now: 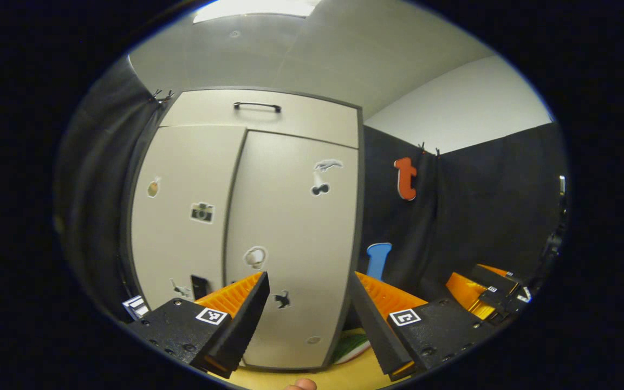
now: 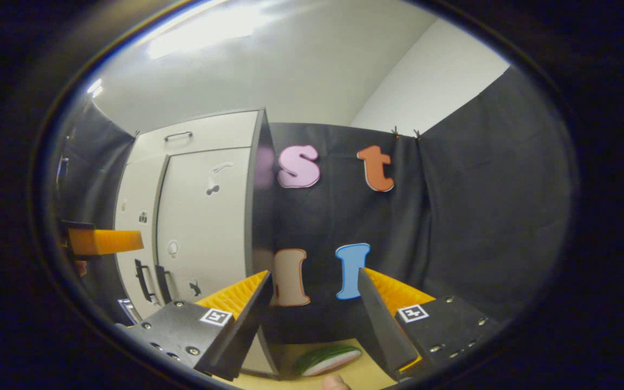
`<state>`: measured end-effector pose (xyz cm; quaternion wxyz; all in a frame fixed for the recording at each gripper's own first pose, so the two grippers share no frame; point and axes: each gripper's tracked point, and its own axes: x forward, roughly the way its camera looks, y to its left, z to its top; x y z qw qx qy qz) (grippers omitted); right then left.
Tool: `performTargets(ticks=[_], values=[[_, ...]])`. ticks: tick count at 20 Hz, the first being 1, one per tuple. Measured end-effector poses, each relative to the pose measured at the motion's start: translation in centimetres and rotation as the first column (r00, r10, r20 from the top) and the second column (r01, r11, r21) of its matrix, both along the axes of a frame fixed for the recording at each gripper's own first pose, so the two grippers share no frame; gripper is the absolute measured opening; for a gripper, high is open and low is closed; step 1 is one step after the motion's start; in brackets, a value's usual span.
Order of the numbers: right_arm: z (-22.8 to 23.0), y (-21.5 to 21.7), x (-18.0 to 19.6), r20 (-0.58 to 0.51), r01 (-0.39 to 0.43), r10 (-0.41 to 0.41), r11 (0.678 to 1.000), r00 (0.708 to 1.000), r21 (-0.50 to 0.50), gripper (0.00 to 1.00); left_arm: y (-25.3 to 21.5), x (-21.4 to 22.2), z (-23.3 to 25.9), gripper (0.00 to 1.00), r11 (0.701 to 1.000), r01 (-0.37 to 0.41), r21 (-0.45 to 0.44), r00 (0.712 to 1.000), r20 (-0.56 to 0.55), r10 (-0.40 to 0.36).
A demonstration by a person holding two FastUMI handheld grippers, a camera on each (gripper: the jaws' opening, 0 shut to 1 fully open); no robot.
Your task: Grasp the bottle in the cabinet with the left hand and place it on the coaster, then close the right door with the right hand and the left door with the left hand.
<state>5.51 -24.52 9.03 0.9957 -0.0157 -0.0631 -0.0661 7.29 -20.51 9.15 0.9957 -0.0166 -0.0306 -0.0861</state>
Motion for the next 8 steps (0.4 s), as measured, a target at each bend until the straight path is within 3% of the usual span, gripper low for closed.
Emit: performTargets(ticks=[1,8], values=[[0.4,-1.8,-0.1,0.003,0.018,-0.018,1.0,1.0,0.003,0.92,-1.9,0.3,0.3,0.93,1.0,0.017,-0.006,1.0,0.0,-0.017],[-0.8,-11.8,-0.9,-0.057,0.092,-0.094,0.995,0.994,-0.045,0.95,-12.3,2.3,0.0,0.93,0.995,0.088,-0.043,0.996,-0.004,-0.088]])
